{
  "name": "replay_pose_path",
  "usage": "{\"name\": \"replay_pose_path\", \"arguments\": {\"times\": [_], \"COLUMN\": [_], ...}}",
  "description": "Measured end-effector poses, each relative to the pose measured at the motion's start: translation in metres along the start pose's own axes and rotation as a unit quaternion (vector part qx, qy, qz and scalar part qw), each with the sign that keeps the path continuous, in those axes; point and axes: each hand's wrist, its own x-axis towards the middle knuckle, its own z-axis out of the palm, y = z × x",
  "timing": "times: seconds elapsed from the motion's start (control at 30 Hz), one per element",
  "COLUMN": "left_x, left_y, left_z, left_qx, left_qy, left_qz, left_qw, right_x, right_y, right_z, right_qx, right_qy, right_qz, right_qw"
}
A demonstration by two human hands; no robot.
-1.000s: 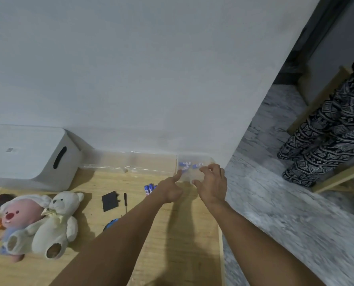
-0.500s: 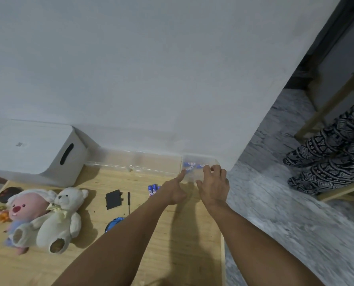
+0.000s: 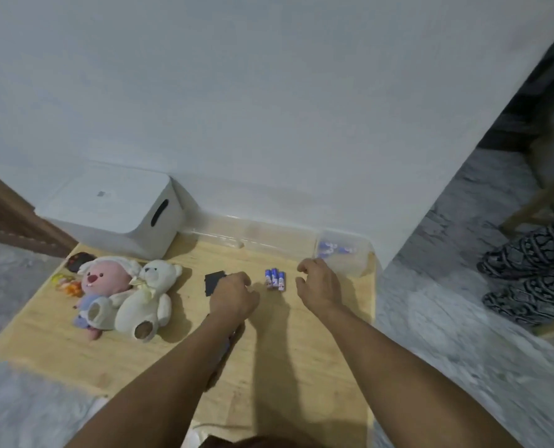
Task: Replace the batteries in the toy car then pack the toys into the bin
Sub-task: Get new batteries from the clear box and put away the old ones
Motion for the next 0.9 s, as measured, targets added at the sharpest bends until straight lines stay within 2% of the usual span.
{"name": "replay_pose_path", "arguments": {"times": [0.17, 0.3, 0.6, 0.7, 0.77, 0.8, 0.9], "left_x": [-0.022, -0.042, -0.054, -0.046, -0.037, -0.034, -0.026], "left_y": [-0.057, -0.081, -0.097, -0.103, -0.106, -0.104, -0.100], "left_z": [-0.009, -0.002, 0.001, -0.010, -0.022, -0.030, -0.047], "left_qx": [0.068, 0.065, 0.049, -0.048, -0.192, -0.273, -0.502], "left_qy": [-0.076, -0.104, -0.063, -0.053, -0.063, -0.076, -0.157], "left_qz": [-0.079, -0.110, -0.090, -0.113, -0.135, -0.155, -0.195], "left_qw": [0.992, 0.986, 0.993, 0.991, 0.970, 0.946, 0.828], "right_x": [-0.003, 0.000, 0.002, 0.000, -0.001, -0.002, -0.003], "right_y": [-0.021, -0.029, -0.039, -0.037, -0.038, -0.038, -0.037], "right_z": [0.023, 0.035, 0.038, 0.037, 0.035, 0.034, 0.030], "right_qx": [-0.027, -0.066, -0.136, -0.152, -0.160, -0.165, -0.174], "right_qy": [-0.087, -0.144, -0.110, -0.099, -0.094, -0.092, -0.093], "right_qz": [0.019, 0.028, 0.054, 0.063, 0.071, 0.075, 0.084], "right_qw": [0.996, 0.987, 0.983, 0.981, 0.980, 0.979, 0.977]}}
